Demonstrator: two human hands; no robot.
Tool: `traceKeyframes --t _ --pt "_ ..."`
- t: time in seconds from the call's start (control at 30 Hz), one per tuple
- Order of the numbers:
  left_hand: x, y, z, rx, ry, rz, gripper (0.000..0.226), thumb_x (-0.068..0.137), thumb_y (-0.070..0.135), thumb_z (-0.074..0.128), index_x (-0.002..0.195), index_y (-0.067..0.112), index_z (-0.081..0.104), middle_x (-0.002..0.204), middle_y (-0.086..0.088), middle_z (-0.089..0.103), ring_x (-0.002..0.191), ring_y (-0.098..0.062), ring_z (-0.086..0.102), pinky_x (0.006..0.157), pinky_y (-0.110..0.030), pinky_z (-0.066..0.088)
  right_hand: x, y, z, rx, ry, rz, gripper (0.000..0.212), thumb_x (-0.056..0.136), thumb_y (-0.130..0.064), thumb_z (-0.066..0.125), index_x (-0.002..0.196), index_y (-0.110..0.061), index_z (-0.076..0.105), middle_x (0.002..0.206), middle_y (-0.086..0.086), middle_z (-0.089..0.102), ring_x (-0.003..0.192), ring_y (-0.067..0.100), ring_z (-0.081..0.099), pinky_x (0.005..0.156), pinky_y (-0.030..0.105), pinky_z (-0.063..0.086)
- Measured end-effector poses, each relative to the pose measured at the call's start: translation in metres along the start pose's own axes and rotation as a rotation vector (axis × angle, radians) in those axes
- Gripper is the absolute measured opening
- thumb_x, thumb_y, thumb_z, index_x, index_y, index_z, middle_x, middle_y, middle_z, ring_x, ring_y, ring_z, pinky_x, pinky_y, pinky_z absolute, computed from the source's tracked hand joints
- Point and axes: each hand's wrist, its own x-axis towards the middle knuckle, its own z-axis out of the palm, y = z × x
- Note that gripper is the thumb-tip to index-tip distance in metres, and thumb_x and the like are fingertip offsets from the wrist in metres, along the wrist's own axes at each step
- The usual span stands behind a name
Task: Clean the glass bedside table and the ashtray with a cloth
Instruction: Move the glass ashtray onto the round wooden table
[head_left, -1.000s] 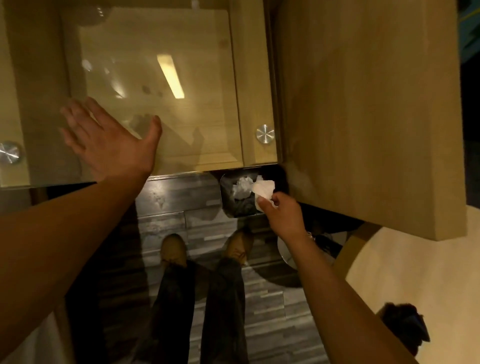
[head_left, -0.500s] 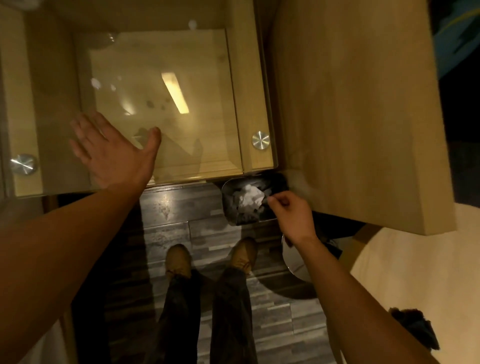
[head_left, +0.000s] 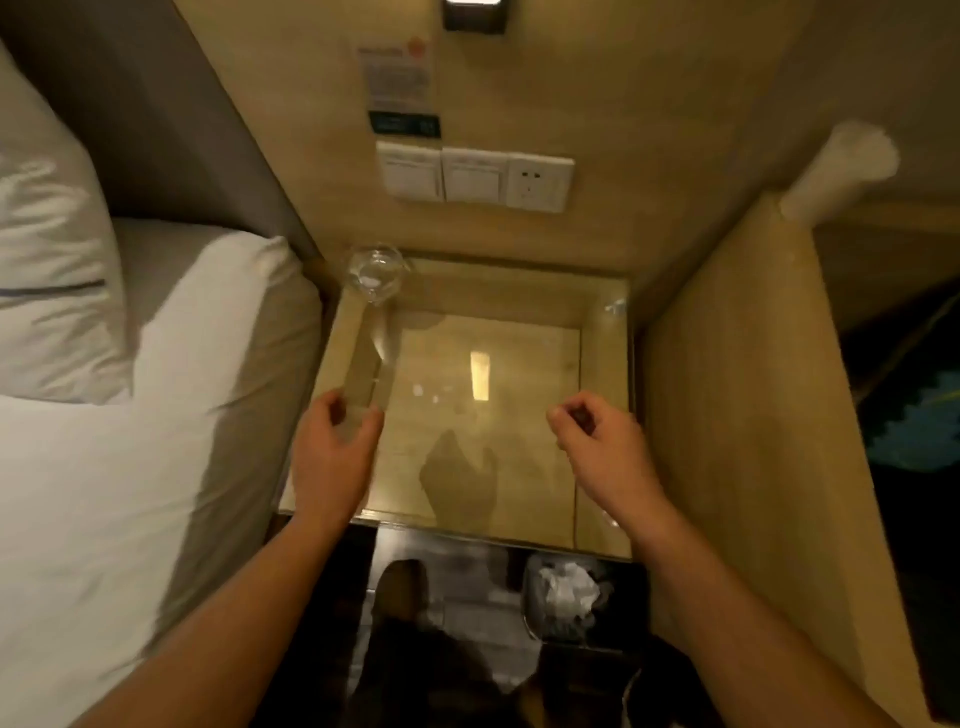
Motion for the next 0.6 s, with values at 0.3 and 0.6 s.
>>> traceKeyframes --t 0.3,0.6 --pt "0.140 0.012 -0.010 0.027 -0.019 -0.006 0.050 0.096 0.048 0.061 0.133 0.015 0.064 0.114 -0.002 0.072 0.105 -0.021 0.066 0.082 -0.031 0.043 0.147 -0.084 0.122 -0.073 -0.025 -0.001 0.013 0.093 -0.030 0.063 0.085 -0.021 0.065 0.086 0.004 0.072 0.086 0.028 0.070 0.083 0.049 0.058" --pt "0.289 -0.015 0.015 0.144 -0.184 0.014 0.044 0.097 0.049 0.059 0.118 0.011 0.066 0.104 -0.007 0.073 0.096 -0.029 0.068 0.072 -0.034 0.044 0.263 -0.091 0.230 -0.114 -0.065 0.122 0.013 0.088 -0.028 0.059 0.091 -0.016 0.063 0.094 0.011 0.071 0.090 0.036 0.070 0.084 0.055 0.059"
